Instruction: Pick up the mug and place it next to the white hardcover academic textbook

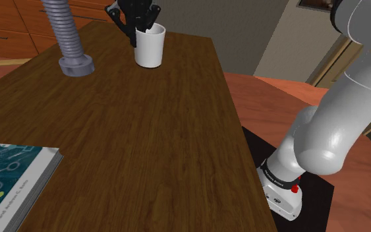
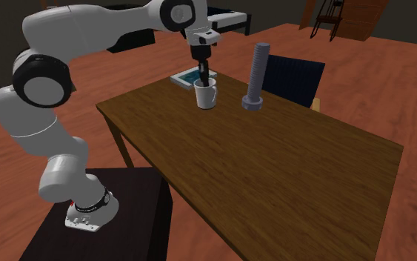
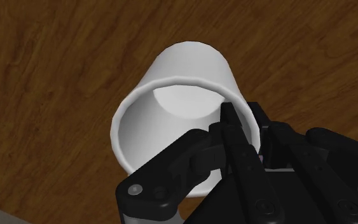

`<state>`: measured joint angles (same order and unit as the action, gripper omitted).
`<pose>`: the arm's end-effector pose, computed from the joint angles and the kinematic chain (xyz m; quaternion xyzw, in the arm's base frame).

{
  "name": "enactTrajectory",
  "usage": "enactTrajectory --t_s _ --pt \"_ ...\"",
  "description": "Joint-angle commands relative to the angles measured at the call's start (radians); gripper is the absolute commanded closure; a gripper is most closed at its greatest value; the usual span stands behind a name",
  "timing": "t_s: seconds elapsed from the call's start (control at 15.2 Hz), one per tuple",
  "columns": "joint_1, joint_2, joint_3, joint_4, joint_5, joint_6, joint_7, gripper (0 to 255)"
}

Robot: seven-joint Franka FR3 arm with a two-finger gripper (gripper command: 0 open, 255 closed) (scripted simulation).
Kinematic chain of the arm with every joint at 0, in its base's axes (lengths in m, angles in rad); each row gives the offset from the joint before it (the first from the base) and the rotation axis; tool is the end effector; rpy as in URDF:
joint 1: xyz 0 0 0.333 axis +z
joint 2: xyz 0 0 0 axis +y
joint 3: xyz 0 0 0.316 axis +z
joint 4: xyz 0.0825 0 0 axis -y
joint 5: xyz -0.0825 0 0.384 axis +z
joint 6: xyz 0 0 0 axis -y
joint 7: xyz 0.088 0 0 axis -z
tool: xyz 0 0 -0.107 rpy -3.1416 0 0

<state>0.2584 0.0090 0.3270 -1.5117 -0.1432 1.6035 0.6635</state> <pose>0.4764 0.2969 0.6518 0.9959 -0.0396 0.0747 0.0326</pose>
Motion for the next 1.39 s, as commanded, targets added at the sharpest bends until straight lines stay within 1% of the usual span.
enactTrajectory --t_s 0.0,0.4,0.73,1.06,1.32 --pt "0.024 -0.006 0.023 -0.003 -0.002 -0.008 0.048 255" --pt "0.097 0.001 0.096 0.009 -0.015 -0.037 0.191 255" --pt "0.166 0.041 0.161 0.058 -0.040 -0.071 0.319 255" --pt "0.251 0.116 0.223 0.145 -0.086 -0.117 0.452 255" --pt "0.339 0.204 0.265 0.250 -0.141 -0.169 0.559 255"
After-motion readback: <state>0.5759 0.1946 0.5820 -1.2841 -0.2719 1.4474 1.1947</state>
